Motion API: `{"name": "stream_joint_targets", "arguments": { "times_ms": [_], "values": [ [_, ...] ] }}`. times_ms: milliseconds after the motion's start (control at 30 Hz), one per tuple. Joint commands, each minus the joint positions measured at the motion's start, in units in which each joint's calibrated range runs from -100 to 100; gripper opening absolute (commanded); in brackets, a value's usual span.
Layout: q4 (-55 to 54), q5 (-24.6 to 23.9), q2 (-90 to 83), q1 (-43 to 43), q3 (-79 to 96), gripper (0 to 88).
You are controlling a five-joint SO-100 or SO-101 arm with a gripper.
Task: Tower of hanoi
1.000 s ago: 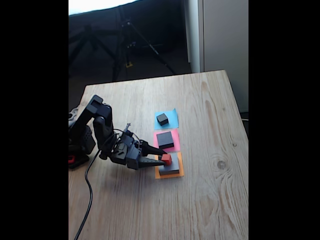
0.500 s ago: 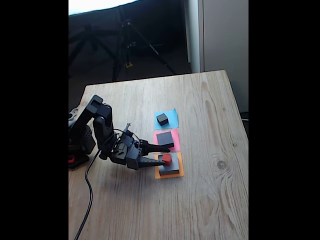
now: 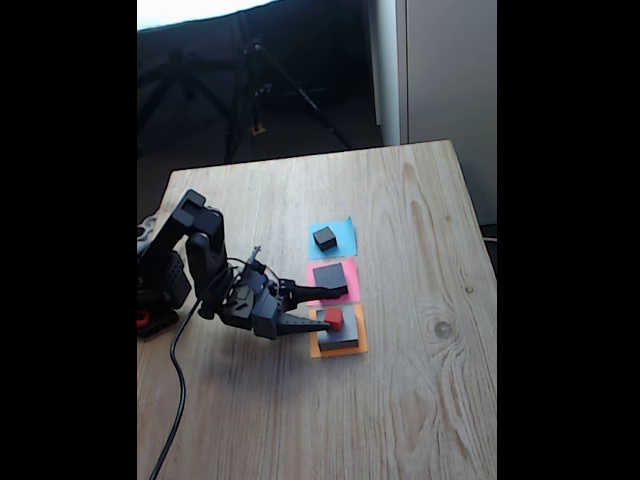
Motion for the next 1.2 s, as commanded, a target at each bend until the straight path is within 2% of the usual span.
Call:
{"name": "stream_joint_targets", "arguments": {
  "times_ms": [0,200,400,567,767,833,933,1167],
  "values": [
    [2.7,0.7,-7.7,-0.3,2.9,26.8],
    [10.9,0.7,-18.1,-0.6,7.8,26.9],
    [25.3,0.7,-34.5,-2.2,10.1,26.3],
    [50.7,0.7,-50.8,-3.3,5.7,21.5],
    [89.6,0.7,-65.1,-4.7,-8.3,8.1],
    [104.0,0.7,-68.2,-5.5,-15.3,0.3],
    [121.3,0.7,-70.7,-7.3,-25.3,0.3],
    [148.4,0.7,-72.6,-12.4,-43.8,0.3]
  ]
}}
